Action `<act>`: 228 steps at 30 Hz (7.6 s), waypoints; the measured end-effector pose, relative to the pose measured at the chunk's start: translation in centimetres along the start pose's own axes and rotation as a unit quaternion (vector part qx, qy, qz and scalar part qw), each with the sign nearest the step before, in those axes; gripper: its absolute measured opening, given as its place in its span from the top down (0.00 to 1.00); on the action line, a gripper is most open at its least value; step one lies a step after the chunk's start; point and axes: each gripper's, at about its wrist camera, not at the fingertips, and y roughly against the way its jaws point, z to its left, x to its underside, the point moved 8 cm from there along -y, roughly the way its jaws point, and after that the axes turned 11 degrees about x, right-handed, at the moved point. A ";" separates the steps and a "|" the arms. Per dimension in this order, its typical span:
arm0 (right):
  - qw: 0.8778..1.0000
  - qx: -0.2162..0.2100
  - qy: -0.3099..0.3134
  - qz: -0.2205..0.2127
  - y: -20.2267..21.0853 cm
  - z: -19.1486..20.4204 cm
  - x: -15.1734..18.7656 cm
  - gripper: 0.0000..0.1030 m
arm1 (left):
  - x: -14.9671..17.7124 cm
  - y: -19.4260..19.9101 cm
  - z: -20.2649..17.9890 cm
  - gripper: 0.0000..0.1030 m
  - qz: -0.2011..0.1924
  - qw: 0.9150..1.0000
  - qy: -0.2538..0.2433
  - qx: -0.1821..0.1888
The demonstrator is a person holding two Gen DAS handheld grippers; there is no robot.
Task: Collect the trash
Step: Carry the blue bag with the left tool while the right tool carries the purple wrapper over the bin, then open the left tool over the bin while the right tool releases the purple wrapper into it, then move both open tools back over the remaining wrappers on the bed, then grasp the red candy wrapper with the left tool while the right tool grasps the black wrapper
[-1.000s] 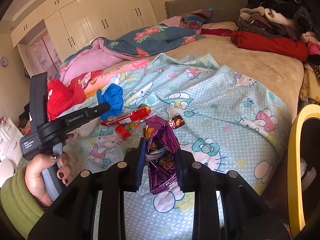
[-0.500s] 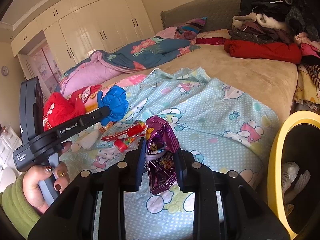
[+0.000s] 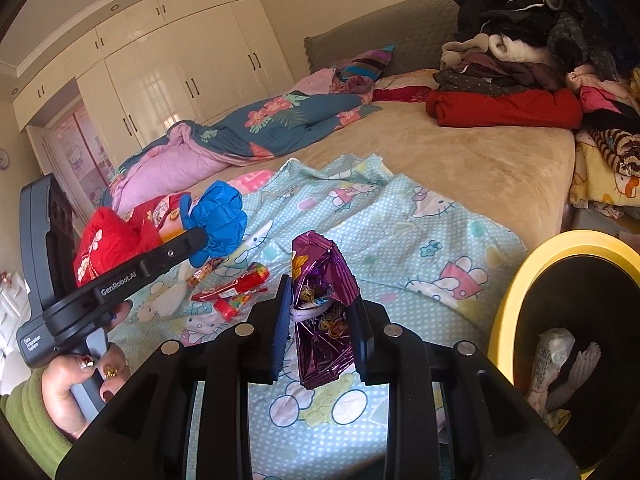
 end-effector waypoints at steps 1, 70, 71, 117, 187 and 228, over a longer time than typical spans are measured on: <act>1.000 0.001 -0.004 -0.002 0.2 -0.3 -0.1 0.75 | 0.0 0.0 -0.2 0.98 0.000 1.000 -0.002 0.001; 0.972 0.150 -0.176 -0.039 5.0 -22.1 -1.7 0.75 | 6.3 -6.9 -17.3 0.99 0.093 0.982 -0.109 0.126; 0.971 0.151 -0.179 -0.039 5.0 -22.4 -1.7 0.75 | 6.6 -7.2 -17.8 0.99 0.097 0.980 -0.114 0.129; 0.964 0.163 -0.208 -0.018 3.2 -23.9 -0.9 0.28 | 6.5 -9.0 -14.9 0.11 0.084 0.987 -0.110 0.080; 0.994 0.014 0.065 0.087 -7.3 6.7 5.3 0.24 | 2.9 1.6 13.0 0.35 0.044 0.988 0.117 -0.086; 0.989 -0.069 0.044 0.127 -8.9 8.9 7.4 0.78 | 3.3 -0.3 11.9 0.89 0.013 0.981 0.190 0.021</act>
